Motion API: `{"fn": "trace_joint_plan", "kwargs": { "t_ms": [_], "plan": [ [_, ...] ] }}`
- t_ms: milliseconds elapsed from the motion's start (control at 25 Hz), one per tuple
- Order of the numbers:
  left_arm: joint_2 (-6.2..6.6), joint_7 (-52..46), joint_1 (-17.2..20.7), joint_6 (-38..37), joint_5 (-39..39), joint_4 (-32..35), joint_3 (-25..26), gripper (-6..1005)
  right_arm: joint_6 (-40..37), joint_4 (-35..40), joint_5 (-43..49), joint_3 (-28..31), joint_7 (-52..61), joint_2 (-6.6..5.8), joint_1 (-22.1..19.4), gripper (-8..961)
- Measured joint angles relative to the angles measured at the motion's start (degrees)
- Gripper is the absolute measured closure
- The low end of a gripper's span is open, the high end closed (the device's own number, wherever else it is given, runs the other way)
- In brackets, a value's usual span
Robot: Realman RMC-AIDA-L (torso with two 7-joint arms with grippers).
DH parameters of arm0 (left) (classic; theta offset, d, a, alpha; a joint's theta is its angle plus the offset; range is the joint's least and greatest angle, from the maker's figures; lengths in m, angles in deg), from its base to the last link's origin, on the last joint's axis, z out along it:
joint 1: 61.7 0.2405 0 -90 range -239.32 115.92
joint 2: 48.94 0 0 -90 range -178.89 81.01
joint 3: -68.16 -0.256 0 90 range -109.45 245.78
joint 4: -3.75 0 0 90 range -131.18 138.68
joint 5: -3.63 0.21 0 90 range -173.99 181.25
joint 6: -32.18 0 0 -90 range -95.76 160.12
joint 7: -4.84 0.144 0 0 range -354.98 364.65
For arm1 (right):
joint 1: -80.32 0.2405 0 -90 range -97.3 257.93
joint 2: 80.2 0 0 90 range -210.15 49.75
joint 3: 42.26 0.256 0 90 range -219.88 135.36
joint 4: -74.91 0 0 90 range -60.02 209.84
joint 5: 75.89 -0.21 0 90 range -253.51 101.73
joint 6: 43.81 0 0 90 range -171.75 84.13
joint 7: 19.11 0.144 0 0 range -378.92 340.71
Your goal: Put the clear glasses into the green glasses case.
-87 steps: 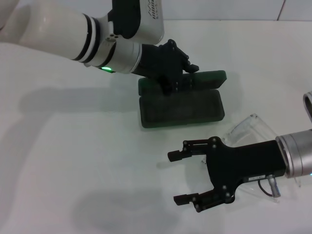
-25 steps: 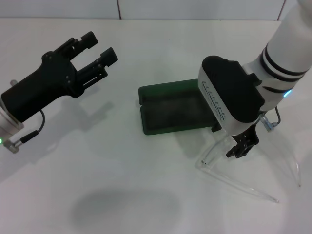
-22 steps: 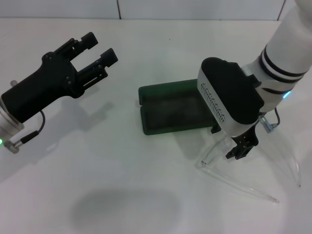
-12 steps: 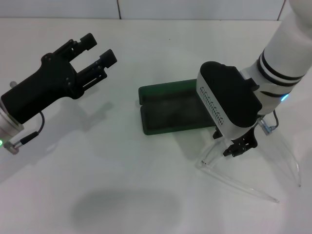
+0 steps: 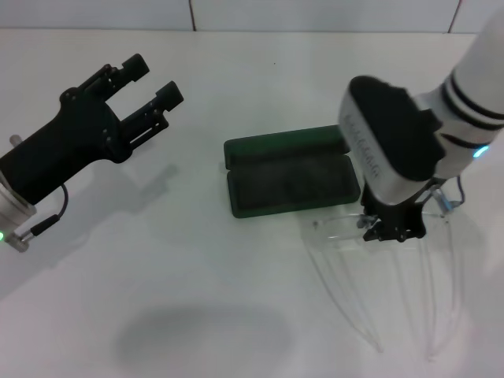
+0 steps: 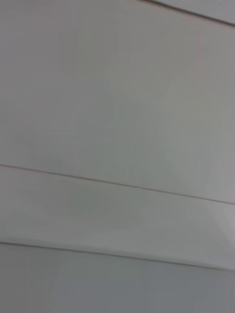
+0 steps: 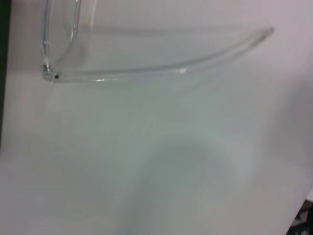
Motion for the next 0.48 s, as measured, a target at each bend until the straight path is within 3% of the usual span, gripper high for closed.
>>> {"fn": "trace_joint_plan", "kwargs": {
  "t_ms": [280,480],
  "plan": [
    [0.0,2.32,-0.17,-0.53,-0.92,-1.07,0.0,270,-3.47,7.38,-2.31,12.42,-0.23,-0.23,-7.94,838],
    [0.0,7.89,-0.34,-3.56,-0.87,-3.22,-0.32,271,-1.68,8.55,-13.7,23.81,-2.88,-0.15,-16.08,838]
  ]
}}
